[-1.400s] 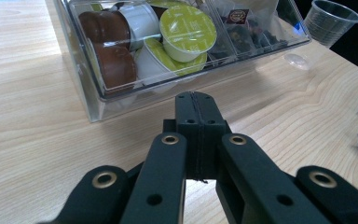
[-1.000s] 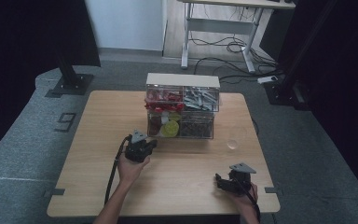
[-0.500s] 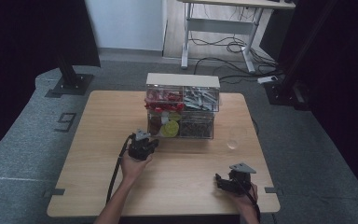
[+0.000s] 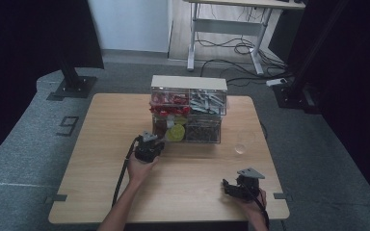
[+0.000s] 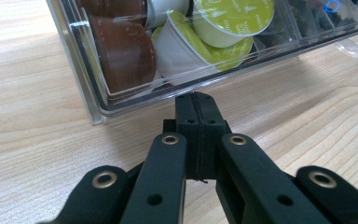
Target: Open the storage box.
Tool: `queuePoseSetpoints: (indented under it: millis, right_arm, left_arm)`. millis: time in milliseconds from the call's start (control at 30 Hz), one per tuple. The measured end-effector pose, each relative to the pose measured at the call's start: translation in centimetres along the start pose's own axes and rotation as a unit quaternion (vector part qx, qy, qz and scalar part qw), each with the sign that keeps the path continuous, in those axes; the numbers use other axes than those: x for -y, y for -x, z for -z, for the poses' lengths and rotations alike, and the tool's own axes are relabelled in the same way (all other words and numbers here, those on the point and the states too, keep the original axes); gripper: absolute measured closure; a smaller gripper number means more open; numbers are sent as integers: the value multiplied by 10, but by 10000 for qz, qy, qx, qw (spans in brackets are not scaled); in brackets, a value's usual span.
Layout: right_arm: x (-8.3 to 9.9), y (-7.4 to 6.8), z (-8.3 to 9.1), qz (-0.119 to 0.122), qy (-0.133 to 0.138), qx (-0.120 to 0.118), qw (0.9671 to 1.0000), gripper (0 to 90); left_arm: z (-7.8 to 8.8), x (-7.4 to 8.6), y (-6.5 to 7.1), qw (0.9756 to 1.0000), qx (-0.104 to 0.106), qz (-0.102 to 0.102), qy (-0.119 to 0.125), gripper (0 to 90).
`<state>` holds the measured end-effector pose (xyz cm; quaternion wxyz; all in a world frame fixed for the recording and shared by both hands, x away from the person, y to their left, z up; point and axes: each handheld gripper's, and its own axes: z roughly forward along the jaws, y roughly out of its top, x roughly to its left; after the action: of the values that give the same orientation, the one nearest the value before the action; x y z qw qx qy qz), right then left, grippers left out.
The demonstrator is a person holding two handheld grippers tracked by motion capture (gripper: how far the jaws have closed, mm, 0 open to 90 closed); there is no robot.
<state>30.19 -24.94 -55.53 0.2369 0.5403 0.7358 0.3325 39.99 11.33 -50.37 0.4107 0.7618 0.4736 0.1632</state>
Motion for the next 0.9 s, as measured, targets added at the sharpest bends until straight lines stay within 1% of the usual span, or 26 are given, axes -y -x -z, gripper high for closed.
queuePoseSetpoints:
  millis: [133,533,900]
  right_arm:
    - [0,0,0,-1,-1,0,10000,167]
    - [0,0,0,0,-1,0,10000,167]
    - [0,0,0,0,-5,-3,10000,166]
  left_arm:
    - [-2,0,-3,10000,-19,62,-12,900]
    - [1,-3,1,10000,6,1,-73,900]
    - [2,-3,3,10000,8,-16,-54,900]
